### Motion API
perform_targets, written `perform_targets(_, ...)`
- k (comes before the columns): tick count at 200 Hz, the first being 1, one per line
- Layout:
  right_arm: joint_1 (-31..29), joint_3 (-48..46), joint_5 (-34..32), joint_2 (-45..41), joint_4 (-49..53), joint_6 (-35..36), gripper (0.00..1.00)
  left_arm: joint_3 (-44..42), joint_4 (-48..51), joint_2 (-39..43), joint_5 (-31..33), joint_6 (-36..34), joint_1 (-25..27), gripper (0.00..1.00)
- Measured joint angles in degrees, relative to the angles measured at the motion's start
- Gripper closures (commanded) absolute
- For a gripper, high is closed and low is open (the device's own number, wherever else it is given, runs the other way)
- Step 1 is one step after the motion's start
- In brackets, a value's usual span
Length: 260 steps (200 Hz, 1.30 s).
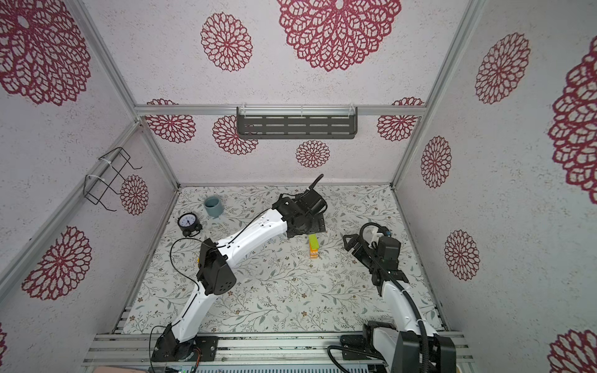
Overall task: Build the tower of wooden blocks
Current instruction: 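Raise the left gripper away while the right gripper reaches toward the blue block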
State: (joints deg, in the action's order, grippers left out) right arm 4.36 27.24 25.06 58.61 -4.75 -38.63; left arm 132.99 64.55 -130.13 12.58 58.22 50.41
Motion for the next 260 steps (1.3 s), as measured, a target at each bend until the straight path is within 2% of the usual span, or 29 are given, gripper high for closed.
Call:
perform_targets(36, -3.41, 6.43, -0.68, 2.84, 5.64, 3.65, 0.04, -11.39, -1.33, 12.09, 1.33, -2.47, -2.67, 0.03)
perform_targets(50, -6.84, 10.12, -1.79, 4.48, 8.63, 5.31, 0.08, -16.24, -2.08, 16.5, 1.86, -3.48, -4.22, 0.03)
perform_targets(71, -12.44, 15.52, -3.21, 7.15, 11.45, 7.39, 0.2, -25.0, -3.58, 23.76, 2.49, -4.72, -6.69, 0.03)
perform_targets(104, -21.27, 24.28, -7.1, 14.23, 14.43, 9.09, 0.25, -40.3, -6.4, 37.4, 2.71, -5.86, -11.69, 0.03)
perform_targets(135, -30.93, 34.07, -11.72, 24.2, 16.83, 9.94, 0.27, -50.69, -7.41, 50.25, 2.05, -7.1, -18.67, 0.03)
perform_targets(166, -39.8, 47.36, -15.63, 36.98, 20.13, 11.08, 0.33, -57.42, -7.21, 61.02, 0.52, -9.09, -26.93, 0.03)
perform_targets(232, -54.31, 81.35, -19.02, 66.01, 30.93, 13.4, 0.31, -66.71, -5.11, 75.3, -5.86, -12.83, -46.47, 0.03)
perform_targets(260, -58.84, 91.91, -19.52, 74.2, 35.39, 14.32, 0.3, -69.02, -4.26, 80.08, -8.09, -13.64, -51.74, 0.03)
